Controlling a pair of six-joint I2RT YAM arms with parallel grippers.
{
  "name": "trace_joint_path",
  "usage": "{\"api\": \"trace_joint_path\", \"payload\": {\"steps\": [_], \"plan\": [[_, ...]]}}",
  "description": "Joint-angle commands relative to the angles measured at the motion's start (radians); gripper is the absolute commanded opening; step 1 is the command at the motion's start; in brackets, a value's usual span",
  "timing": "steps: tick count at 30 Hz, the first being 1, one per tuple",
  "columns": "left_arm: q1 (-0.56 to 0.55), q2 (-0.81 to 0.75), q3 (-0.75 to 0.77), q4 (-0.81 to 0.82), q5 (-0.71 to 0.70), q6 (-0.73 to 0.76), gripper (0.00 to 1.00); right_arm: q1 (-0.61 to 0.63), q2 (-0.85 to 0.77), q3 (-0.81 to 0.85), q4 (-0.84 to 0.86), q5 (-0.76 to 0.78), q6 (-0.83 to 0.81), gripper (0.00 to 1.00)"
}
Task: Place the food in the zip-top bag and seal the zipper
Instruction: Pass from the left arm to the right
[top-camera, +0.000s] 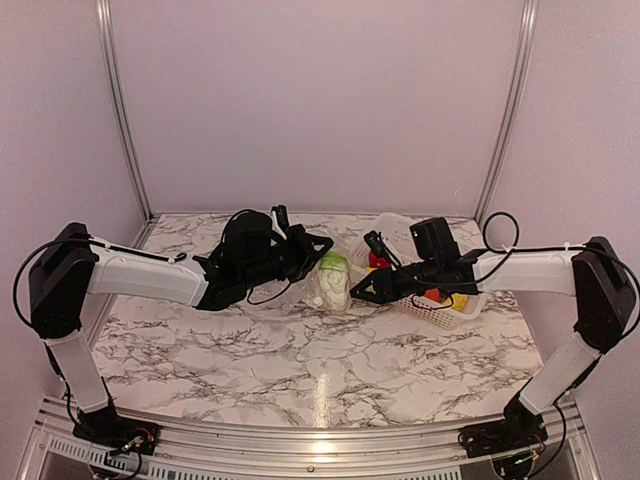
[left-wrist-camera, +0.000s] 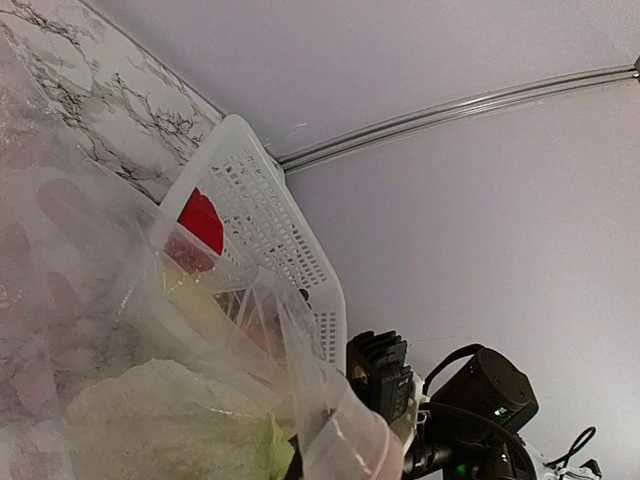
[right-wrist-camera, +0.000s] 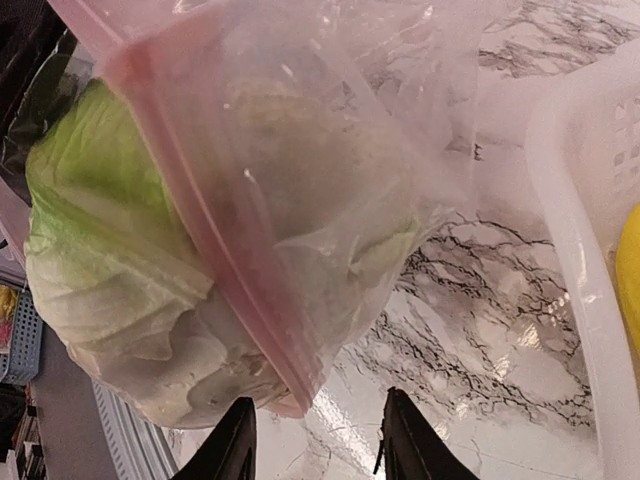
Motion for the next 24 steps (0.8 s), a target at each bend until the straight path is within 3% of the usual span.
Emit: {"api": "trace_joint_path", "payload": {"steps": [1,13,18,20,22,24], "plan": [[0.002,-0.051,0.000,0.024,-0.015,0.006,0.00,0.031,0.027,0.043,0.025,-0.024,0.004,0.41],[0.002,-0.071,-0.028,0.039,-0.013,-0.007,0.00,0.033,0.099,0.087,0.068,-0.016,0.023,0.25],[0.001,-0.087,-0.054,0.040,-0.022,-0.008,0.00,0.034,0.124,0.114,0.066,-0.040,0.027,0.15],[0.002,-0.090,-0.064,0.025,-0.023,-0.002,0.00,0.034,0.119,0.125,0.058,-0.035,0.023,0.06],[0.003,-0.095,-0.024,-0.114,-0.024,0.028,0.00,0.033,0.103,0.147,-0.002,-0.021,0.008,0.00],[0.004,-0.094,0.044,-0.332,-0.040,0.101,0.03,0.031,0.058,0.156,-0.056,-0.006,-0.006,0.00]]}}
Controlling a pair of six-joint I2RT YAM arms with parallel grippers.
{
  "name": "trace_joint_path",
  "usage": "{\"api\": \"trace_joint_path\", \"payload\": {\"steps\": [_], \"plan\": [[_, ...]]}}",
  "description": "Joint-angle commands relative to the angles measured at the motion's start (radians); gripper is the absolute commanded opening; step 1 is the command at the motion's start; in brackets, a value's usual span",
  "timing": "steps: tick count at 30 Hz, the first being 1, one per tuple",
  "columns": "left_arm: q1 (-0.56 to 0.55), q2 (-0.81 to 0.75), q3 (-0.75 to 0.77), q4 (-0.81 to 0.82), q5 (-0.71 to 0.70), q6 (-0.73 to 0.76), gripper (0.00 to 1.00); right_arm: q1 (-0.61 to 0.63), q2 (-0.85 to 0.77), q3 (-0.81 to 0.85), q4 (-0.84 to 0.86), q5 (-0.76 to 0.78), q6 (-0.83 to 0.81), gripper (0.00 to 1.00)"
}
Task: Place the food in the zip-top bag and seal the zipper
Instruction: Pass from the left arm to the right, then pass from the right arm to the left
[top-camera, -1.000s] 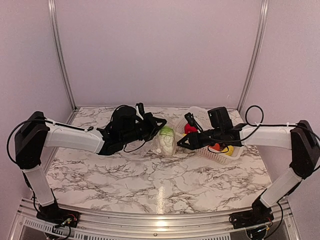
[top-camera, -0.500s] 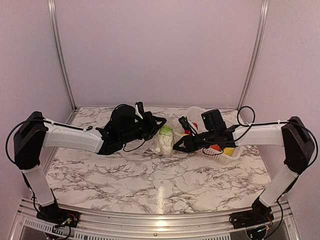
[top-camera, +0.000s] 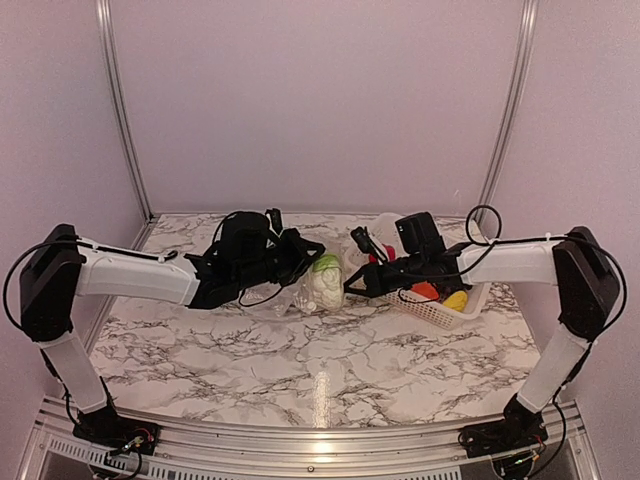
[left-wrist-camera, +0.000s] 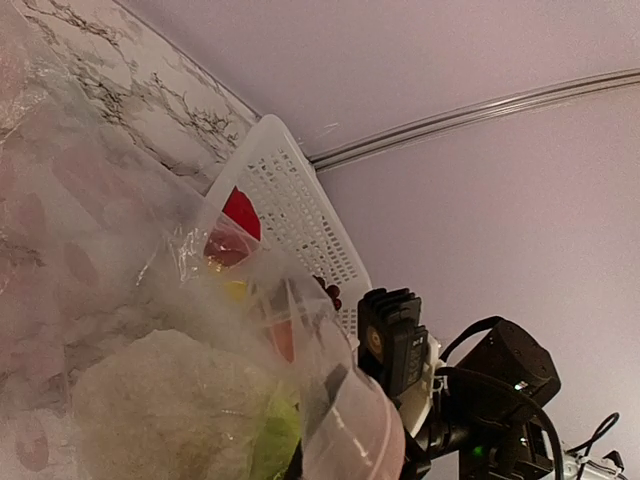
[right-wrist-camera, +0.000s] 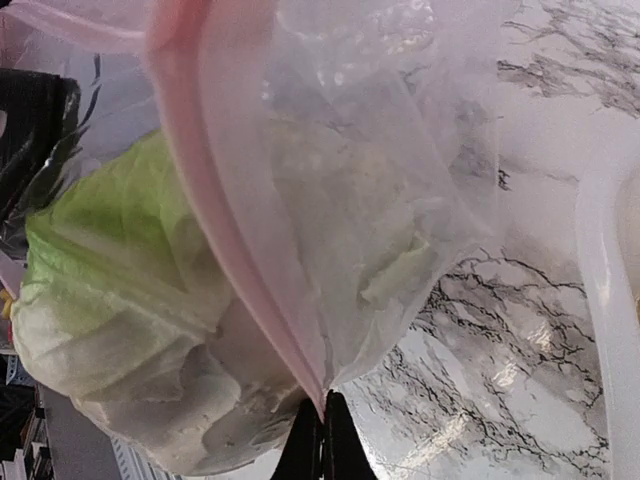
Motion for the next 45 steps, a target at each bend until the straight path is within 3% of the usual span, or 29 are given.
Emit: {"api": "trace_joint_path", "payload": {"steps": [1,6,12,16,18,28,32,37,41,45], "plan": [[0.003,-0.037,0.126,-0.378,-0.033,0.149,0.06,0.005,-0.084,0.056,-0.101,0.023,-0.028,0.00],[-0.010,0.013,0.341,-0.834,-0.148,0.398,0.15,0.003,-0.196,0.054,-0.158,-0.002,-0.014,0.00],[-0.038,0.052,0.476,-1.008,-0.262,0.502,0.04,-0.001,-0.206,0.097,-0.192,-0.029,0.000,0.00],[-0.099,0.127,0.693,-1.274,-0.462,0.596,0.29,-0.017,-0.202,0.114,-0.190,-0.068,0.032,0.00],[-0.105,0.144,0.731,-1.331,-0.483,0.617,0.31,-0.018,-0.198,0.134,-0.203,-0.070,0.019,0.00],[-0.113,0.109,0.692,-1.347,-0.397,0.562,0.36,-0.024,-0.207,0.119,-0.166,-0.079,0.045,0.00],[-0.113,0.092,0.627,-1.296,-0.331,0.529,0.45,-0.030,-0.206,0.118,-0.151,-0.088,0.057,0.00],[-0.116,0.029,0.489,-1.197,-0.328,0.424,0.46,-0.037,-0.210,0.102,-0.135,-0.088,0.069,0.00],[-0.113,-0.047,0.336,-1.018,-0.296,0.365,0.34,-0.041,-0.218,0.093,-0.134,-0.086,0.067,0.00],[-0.105,-0.053,0.293,-0.934,-0.263,0.375,0.23,-0.043,-0.221,0.089,-0.127,-0.084,0.066,0.00]]}}
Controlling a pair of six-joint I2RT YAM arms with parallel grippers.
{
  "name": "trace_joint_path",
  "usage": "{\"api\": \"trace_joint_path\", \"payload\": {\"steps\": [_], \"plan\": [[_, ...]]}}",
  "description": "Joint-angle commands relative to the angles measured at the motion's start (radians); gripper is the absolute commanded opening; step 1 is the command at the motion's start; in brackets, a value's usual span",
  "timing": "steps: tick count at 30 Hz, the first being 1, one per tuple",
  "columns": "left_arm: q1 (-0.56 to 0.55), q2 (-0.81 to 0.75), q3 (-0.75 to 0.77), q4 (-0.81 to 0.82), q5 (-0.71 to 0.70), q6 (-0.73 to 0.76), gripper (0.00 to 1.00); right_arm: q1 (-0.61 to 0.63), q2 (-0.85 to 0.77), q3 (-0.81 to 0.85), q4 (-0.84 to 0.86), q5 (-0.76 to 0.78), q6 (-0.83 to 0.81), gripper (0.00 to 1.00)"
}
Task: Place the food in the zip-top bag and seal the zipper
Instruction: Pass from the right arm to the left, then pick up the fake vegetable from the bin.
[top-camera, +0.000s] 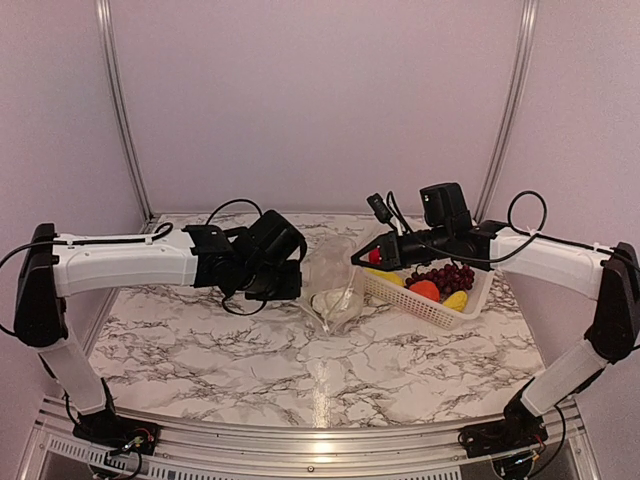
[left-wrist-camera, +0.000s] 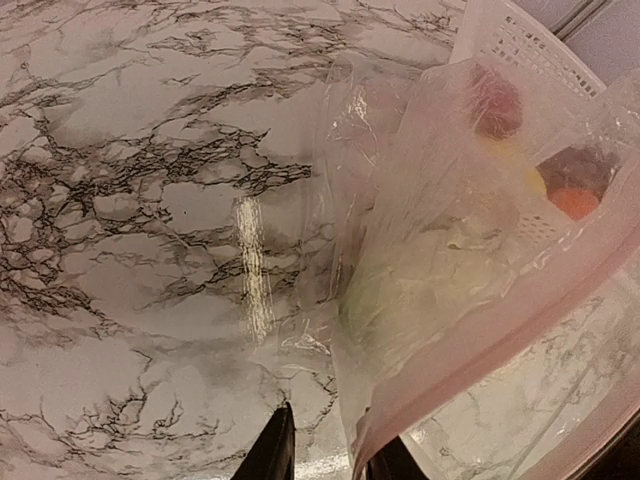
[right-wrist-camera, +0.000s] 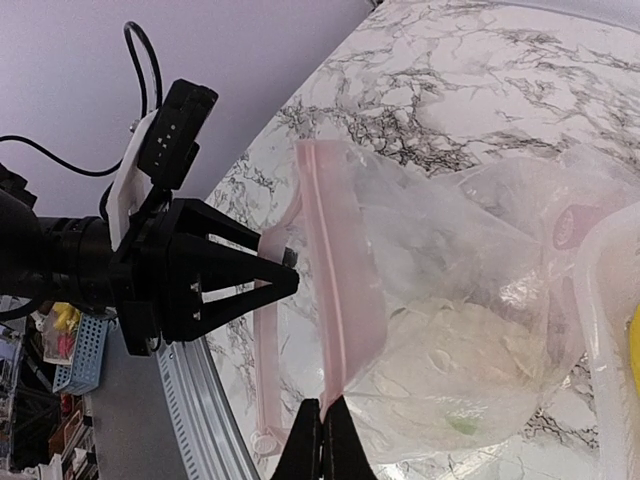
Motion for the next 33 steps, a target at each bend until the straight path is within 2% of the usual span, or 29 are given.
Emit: {"api": "trace_joint_path", "payload": {"steps": [1,4,8,11,15,19,24,33], "plan": [[0.011,-0.027,-0.025,0.157,0.045,-0.017,0.23,-0.011,-0.022,0.000,0.041,-0.010,0.003,0.00],[0.028,-0.001,-0.015,0.184,0.065,-0.011,0.18,-0.010,-0.023,-0.005,0.044,-0.006,-0.003,0.00],[0.037,0.004,0.032,0.167,0.052,0.019,0.00,-0.033,-0.024,0.003,0.026,-0.009,-0.039,0.00],[0.037,-0.019,0.077,0.104,0.015,0.071,0.00,-0.088,-0.026,0.035,-0.009,-0.025,-0.072,0.01],[0.044,-0.041,0.113,0.046,0.016,0.107,0.00,-0.189,0.000,0.116,-0.091,-0.049,-0.161,0.25],[0.057,-0.016,0.085,0.048,0.066,0.107,0.00,-0.270,0.061,0.165,-0.160,0.023,-0.204,0.42],[0.060,0.018,0.050,0.091,0.130,0.086,0.00,-0.302,0.148,0.162,-0.177,0.088,-0.174,0.51],[0.060,0.005,0.059,0.074,0.099,0.104,0.00,-0.320,0.373,0.288,-0.239,0.157,-0.104,0.69]]}}
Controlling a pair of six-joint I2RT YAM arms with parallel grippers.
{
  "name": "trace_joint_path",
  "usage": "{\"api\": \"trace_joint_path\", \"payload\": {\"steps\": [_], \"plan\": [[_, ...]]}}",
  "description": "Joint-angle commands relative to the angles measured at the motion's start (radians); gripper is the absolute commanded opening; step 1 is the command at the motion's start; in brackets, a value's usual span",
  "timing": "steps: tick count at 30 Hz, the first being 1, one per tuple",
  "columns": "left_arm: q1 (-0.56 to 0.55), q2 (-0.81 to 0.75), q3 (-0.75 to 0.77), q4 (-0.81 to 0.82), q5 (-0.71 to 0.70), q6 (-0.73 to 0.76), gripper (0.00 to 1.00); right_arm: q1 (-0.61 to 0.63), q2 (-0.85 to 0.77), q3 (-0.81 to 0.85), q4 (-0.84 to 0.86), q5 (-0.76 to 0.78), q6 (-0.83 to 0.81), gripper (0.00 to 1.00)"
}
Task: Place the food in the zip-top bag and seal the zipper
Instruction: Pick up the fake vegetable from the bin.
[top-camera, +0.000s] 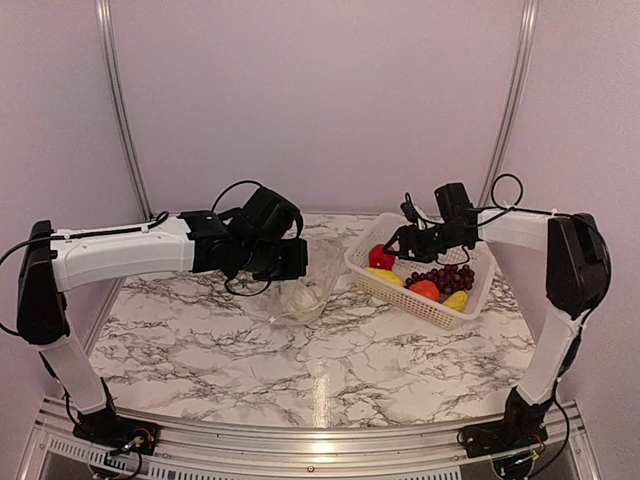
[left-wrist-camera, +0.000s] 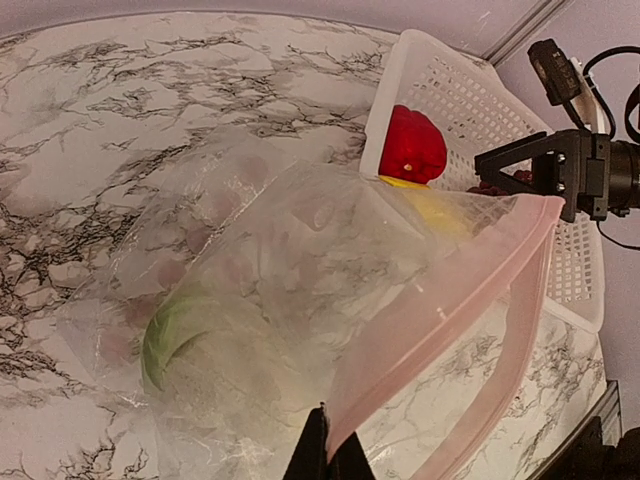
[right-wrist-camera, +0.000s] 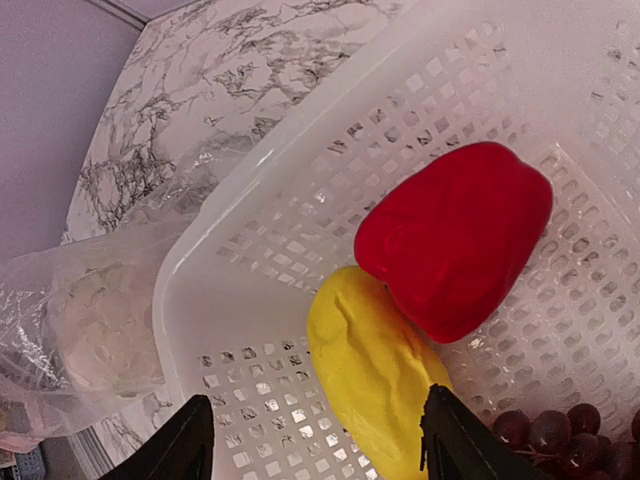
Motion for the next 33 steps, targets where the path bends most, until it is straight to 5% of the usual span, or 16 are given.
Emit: {"api": "trace_joint_path", "payload": {"steps": [1,26,29,33], "plan": [[0.003,-0.003,-0.010,-0.023,-0.007,0.019,0.00,-0.011,0.084,0.094,-0.050,0.046,0.052,0.70],[0.003,-0.022,-0.034,-0.019,-0.009,0.018,0.00,-0.057,0.398,0.299,0.025,-0.038,0.193,0.98],[0.003,-0.026,-0.037,-0.018,-0.010,0.015,0.00,-0.058,0.414,0.305,0.034,-0.050,0.199,0.98],[0.003,-0.031,-0.041,-0.014,-0.010,0.012,0.00,-0.066,0.405,0.267,0.112,-0.091,0.221,0.85]]}}
